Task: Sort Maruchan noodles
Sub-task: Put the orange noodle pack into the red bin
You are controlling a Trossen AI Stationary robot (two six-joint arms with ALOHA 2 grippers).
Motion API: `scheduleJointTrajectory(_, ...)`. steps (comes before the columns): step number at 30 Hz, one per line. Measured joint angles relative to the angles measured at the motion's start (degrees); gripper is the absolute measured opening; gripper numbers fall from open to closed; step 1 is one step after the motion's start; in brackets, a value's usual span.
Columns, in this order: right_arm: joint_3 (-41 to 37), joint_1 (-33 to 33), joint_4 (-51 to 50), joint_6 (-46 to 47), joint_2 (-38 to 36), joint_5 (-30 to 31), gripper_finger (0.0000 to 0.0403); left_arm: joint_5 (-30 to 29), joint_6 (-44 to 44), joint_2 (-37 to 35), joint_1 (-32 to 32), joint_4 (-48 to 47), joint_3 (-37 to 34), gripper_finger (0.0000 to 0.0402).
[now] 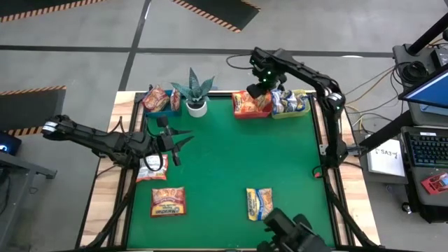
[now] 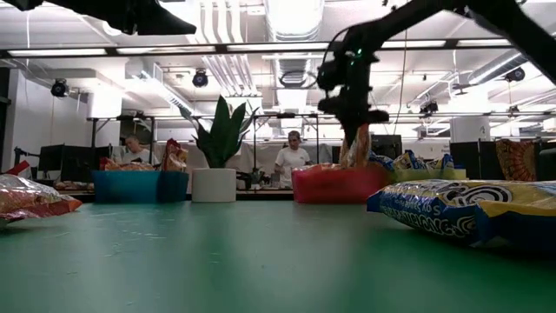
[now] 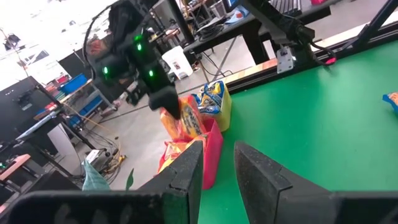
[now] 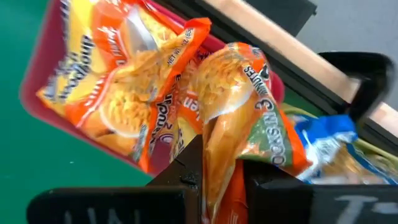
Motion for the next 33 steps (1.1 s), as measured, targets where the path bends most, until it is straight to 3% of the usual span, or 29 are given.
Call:
scheduleJointTrajectory(10, 4.4, 0.0, -6.1, -2.6, 8.7, 0.3, 0.0036, 0.0, 0.5, 0.5, 0.0, -0.2, 0.0, 0.0075)
scheduleJointTrajectory(19, 9.2, 0.0, -13.9, -3.4, 8.9, 3.0, 0.0036, -0.1, 1.7, 2.1, 0.0, 0.2, 0.0, 0.0075)
scheduleJointTrajectory(33, 2.6, 0.9, -2.5, -2.4, 8.8, 3.2, 0.0036, -0.1, 1.7, 2.4, 0.0, 0.4, 0.0, 0.0075)
